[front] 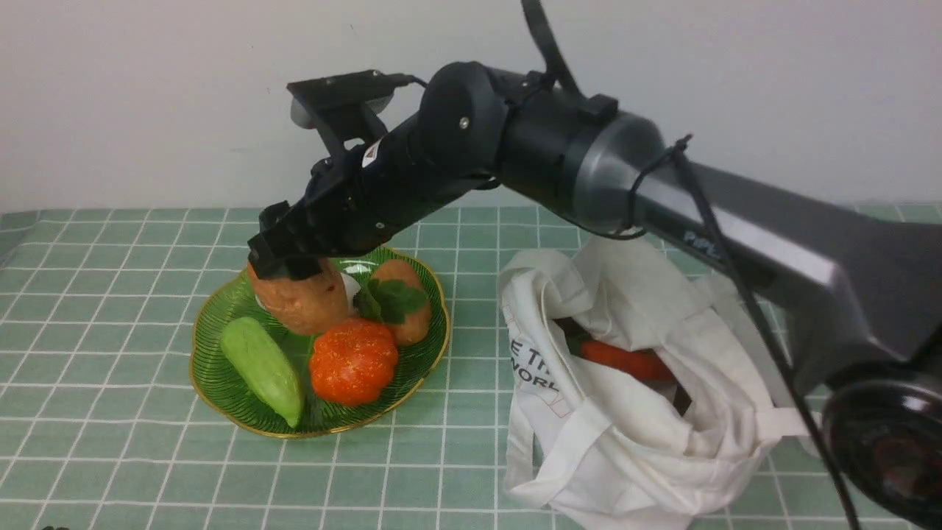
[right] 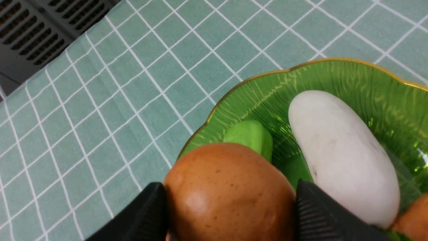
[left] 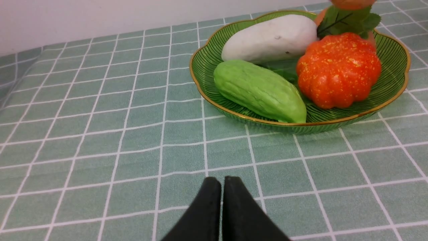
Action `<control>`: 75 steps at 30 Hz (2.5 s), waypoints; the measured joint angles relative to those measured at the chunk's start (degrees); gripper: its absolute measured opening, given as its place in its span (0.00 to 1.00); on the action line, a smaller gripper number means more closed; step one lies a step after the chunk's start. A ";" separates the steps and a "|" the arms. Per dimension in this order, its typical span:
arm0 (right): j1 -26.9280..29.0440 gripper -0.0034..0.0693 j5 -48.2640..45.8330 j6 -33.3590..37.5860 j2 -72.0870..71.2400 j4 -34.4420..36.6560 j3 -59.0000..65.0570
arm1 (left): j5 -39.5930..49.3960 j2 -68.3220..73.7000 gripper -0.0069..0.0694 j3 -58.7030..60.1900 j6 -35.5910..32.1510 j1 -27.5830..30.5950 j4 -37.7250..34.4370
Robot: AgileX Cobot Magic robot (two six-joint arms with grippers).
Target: Take vegetables from cloth bag on blue coffee tablecloth place on plate.
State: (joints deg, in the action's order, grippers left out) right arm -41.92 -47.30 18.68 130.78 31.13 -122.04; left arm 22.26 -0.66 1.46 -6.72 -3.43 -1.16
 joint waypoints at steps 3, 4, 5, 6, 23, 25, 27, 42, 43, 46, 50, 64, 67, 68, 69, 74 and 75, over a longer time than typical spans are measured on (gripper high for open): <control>-0.11 0.66 -0.11 -0.49 4.27 1.04 -4.30 | 0.00 0.00 0.08 0.00 0.00 0.00 0.00; -0.11 0.66 -0.11 -0.54 4.48 1.00 -4.50 | 0.00 0.00 0.08 0.00 0.00 0.00 0.00; -0.11 0.66 -0.11 -0.95 5.30 1.43 -5.27 | 0.00 0.00 0.08 0.00 0.00 0.00 0.00; -0.11 0.67 -0.11 -2.04 6.76 1.99 -6.53 | 0.00 0.00 0.08 0.00 0.00 0.00 0.00; -0.11 0.84 -5.85 -11.49 1.49 -17.36 -7.18 | 0.00 0.00 0.08 0.00 0.00 0.00 0.00; -0.11 0.74 -8.50 -14.11 -2.50 -24.28 -7.18 | 0.00 0.00 0.08 0.00 0.00 0.00 0.00; -0.11 0.54 -13.22 -18.68 -9.61 -35.80 -7.18 | 0.00 0.00 0.08 0.00 0.00 0.00 0.00; -0.11 0.03 -25.38 -28.43 -46.09 -54.90 -0.64 | 0.00 0.00 0.08 0.00 0.00 0.00 0.00; -0.11 0.03 -25.44 -29.21 -49.51 -54.90 1.74 | 0.00 0.00 0.08 0.00 0.00 0.00 0.00; -0.11 0.03 -24.89 -31.67 -59.54 -55.74 12.04 | 0.00 0.00 0.08 0.00 0.00 0.00 0.00; -0.11 0.03 -16.80 -38.46 -77.11 -60.33 33.34 | 0.00 0.00 0.08 0.00 0.00 0.00 0.00; -0.18 0.03 8.12 -57.58 -131.80 -67.33 92.41 | -0.07 -0.02 0.08 0.00 0.00 -0.06 -0.20; -0.29 0.03 7.34 -58.29 -128.59 -65.68 96.04 | -0.07 -0.02 0.08 0.00 0.00 -0.12 -0.20; -0.29 0.03 7.54 -58.37 -127.17 -65.26 96.34 | -0.07 -0.02 0.08 0.00 0.00 -0.12 -0.20; -0.34 0.03 7.60 -58.37 -125.96 -65.13 96.47 | -0.07 -0.02 0.08 0.00 0.00 -0.12 -0.20; -0.40 0.03 8.60 -58.45 -122.96 -65.02 96.77 | -0.07 -0.02 0.08 0.00 0.00 -0.12 -0.20; -0.40 0.03 9.34 -58.52 -122.92 -64.92 96.77 | -0.07 -0.02 0.08 0.00 0.00 -0.12 -0.20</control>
State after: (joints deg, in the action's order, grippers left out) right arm -42.32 -37.96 -39.83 7.87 -33.79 -25.27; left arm 22.19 -0.68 1.46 -6.72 -3.54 -1.35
